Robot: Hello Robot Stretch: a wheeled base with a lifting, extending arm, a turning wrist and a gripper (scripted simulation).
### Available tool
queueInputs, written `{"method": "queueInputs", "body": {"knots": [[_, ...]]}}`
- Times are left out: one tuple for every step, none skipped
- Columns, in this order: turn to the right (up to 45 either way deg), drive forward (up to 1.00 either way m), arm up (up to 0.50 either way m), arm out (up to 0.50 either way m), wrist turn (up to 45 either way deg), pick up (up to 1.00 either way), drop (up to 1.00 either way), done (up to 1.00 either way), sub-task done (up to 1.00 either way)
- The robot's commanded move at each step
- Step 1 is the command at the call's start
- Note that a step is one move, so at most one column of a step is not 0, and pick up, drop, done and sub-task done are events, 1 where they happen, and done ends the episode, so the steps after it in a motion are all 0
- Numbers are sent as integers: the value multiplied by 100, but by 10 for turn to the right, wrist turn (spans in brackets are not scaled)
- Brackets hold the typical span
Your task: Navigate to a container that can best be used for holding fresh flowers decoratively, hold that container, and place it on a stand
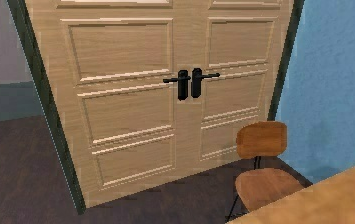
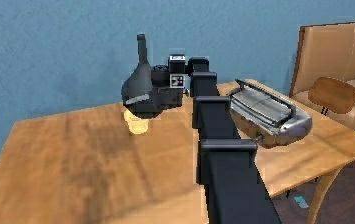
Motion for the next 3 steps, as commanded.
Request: {"method": "queueInputs", "body": {"knots": [[0,0,0,0,-450,0,0,0,0],[0,0,0,0,-450,0,0,0,0],[0,0,0,0,-150,0,0,0,0]]}}
